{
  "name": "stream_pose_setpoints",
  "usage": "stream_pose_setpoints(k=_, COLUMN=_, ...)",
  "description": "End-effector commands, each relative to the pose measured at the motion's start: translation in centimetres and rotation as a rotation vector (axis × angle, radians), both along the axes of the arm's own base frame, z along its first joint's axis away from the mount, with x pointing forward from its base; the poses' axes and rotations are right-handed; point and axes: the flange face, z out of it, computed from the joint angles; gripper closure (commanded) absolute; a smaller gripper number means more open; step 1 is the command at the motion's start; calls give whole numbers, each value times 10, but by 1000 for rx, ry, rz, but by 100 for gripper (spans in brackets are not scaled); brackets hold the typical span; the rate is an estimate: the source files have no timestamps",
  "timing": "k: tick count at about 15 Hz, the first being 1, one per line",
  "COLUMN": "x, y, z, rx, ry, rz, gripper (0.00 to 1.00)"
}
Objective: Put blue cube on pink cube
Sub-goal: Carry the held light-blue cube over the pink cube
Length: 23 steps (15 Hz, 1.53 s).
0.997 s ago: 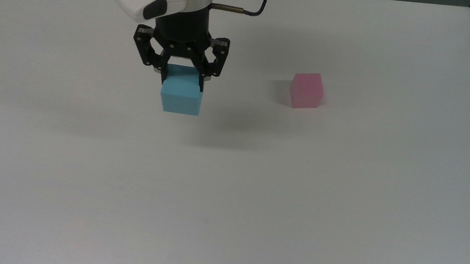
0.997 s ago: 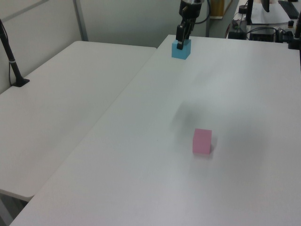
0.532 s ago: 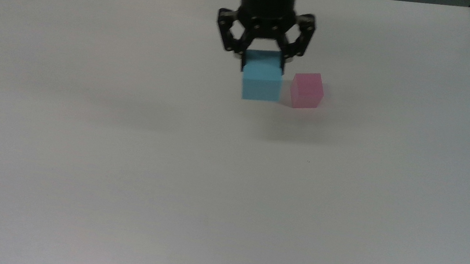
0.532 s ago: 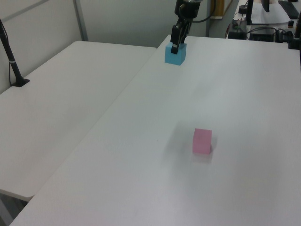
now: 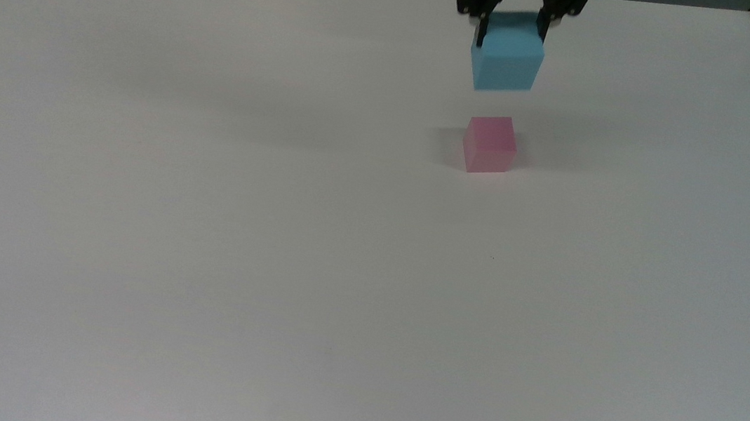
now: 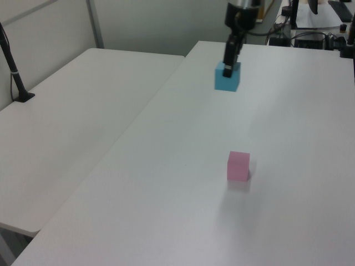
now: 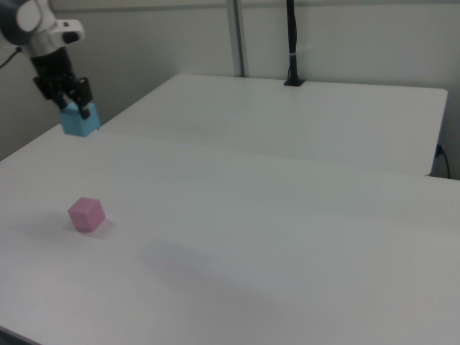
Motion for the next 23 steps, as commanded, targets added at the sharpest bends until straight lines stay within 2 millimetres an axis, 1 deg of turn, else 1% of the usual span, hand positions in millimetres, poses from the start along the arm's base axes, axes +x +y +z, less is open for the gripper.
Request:
stream_pose_setpoints(k=1, x=-77, y=4, z=-5, rx=-29, ry=11, rz=26, gripper=67)
stream_pose_setpoints(k=2, x=-83, y=6, z=-9, rx=-31, ry=8, rz=32, gripper=67)
stream_pose_setpoints(k=4, x=-90, y=16, z=-19, rx=-35, ry=20, rz=48, gripper=67)
stream_pose_setpoints(k=8, x=-86, y=18, z=-29, rx=-37, ry=34, rz=41, gripper=68)
stream_pose_setpoints(k=11, x=-78, y=23, z=-57, rx=-12, ry=16, rz=-11, gripper=68)
stream_pose_setpoints(k=13, x=-79, y=31, z=-77, rx=-8, ry=5, rz=-14, gripper=68)
stream_pose_setpoints(k=14, x=-76, y=33, z=-90, rx=-8, ry=11, rz=-12, gripper=68)
stream_pose_setpoints(k=16, x=-69, y=35, z=-108, rx=-6, ry=16, rz=-10, gripper=68)
stream_pose_setpoints(k=20, x=-52, y=41, z=-150, rx=-18, ry=21, rz=3, gripper=68)
stream_pose_setpoints(k=23, x=-46, y=44, z=-169, rx=-30, ry=7, rz=20, gripper=68)
